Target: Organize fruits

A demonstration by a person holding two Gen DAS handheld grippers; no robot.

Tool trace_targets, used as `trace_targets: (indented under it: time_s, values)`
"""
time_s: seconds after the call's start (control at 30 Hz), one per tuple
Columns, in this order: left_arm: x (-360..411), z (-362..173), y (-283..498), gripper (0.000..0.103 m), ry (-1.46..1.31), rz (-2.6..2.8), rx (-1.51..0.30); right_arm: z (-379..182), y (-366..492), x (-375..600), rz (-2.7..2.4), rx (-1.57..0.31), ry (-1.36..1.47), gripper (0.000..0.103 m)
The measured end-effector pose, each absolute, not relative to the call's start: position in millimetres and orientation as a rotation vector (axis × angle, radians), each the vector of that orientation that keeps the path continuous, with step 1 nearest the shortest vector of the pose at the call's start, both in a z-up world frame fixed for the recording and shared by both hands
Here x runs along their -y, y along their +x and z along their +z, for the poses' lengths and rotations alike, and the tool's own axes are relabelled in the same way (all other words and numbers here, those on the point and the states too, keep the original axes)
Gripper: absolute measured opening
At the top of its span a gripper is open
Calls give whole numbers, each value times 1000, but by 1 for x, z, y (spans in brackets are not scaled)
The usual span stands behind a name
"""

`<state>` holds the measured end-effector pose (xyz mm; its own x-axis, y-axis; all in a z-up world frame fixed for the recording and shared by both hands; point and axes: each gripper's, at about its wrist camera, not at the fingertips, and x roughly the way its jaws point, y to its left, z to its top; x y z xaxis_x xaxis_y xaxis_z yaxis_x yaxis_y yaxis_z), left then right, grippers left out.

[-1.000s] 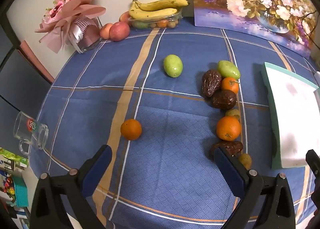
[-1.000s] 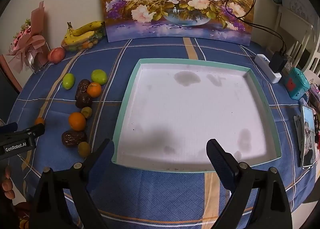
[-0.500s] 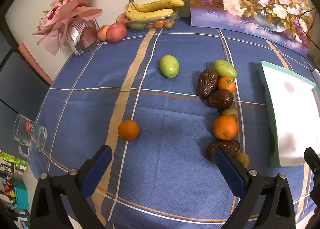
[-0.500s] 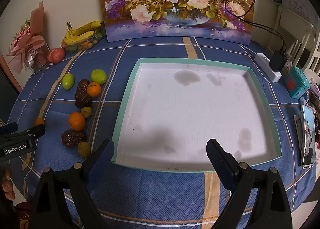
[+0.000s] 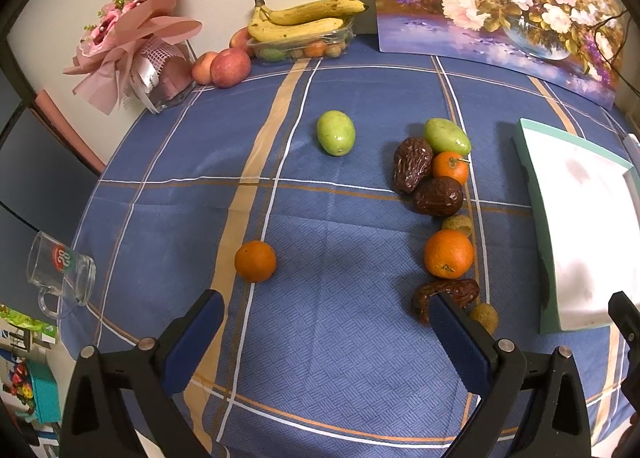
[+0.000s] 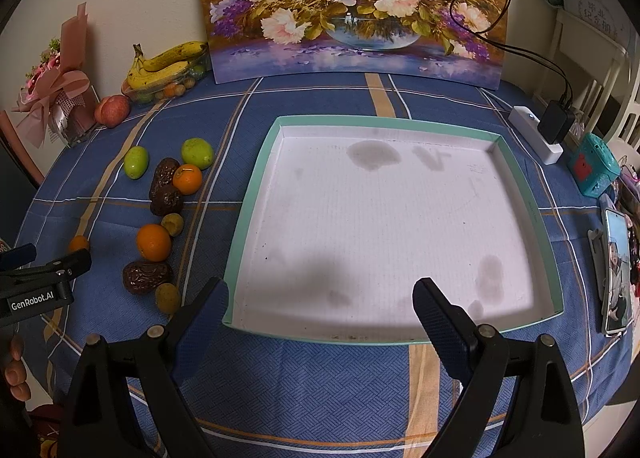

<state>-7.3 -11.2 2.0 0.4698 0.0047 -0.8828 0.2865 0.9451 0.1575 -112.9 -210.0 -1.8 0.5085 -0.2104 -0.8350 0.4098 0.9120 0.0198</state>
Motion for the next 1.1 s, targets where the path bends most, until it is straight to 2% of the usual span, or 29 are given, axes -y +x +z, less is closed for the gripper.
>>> trace_targets:
  time_s: [1.1]
  values:
    - [12, 2, -7, 103, 303, -174, -1071, -4, -114, 209, -376, -972, 228, 94]
